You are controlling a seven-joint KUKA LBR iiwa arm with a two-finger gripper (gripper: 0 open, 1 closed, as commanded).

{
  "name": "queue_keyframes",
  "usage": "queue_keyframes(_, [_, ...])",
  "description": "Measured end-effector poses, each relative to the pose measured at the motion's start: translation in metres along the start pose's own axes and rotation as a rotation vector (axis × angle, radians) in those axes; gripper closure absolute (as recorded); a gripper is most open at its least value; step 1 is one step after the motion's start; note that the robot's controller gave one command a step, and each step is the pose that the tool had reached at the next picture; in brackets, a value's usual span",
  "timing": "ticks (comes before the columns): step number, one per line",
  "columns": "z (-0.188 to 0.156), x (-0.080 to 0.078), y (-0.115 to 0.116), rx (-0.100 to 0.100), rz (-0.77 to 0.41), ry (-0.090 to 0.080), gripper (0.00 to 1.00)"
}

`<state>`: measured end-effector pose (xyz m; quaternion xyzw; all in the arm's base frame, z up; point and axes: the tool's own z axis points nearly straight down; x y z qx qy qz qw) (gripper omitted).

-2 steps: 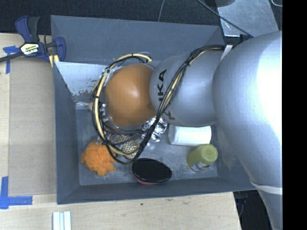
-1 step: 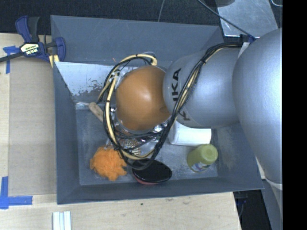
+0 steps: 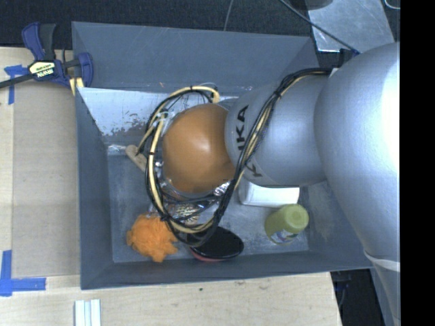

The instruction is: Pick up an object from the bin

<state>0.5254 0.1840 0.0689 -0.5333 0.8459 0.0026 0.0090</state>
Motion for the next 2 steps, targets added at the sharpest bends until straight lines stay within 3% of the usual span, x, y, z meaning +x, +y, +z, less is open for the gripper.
queue_keyframes(1, [-0.120, 0.004, -0.014, 0.008, 0.044, -0.009, 1.00])
queue_keyframes(2, [-0.158, 0.021, -0.009, 0.014, -0.064, -0.014, 1.00])
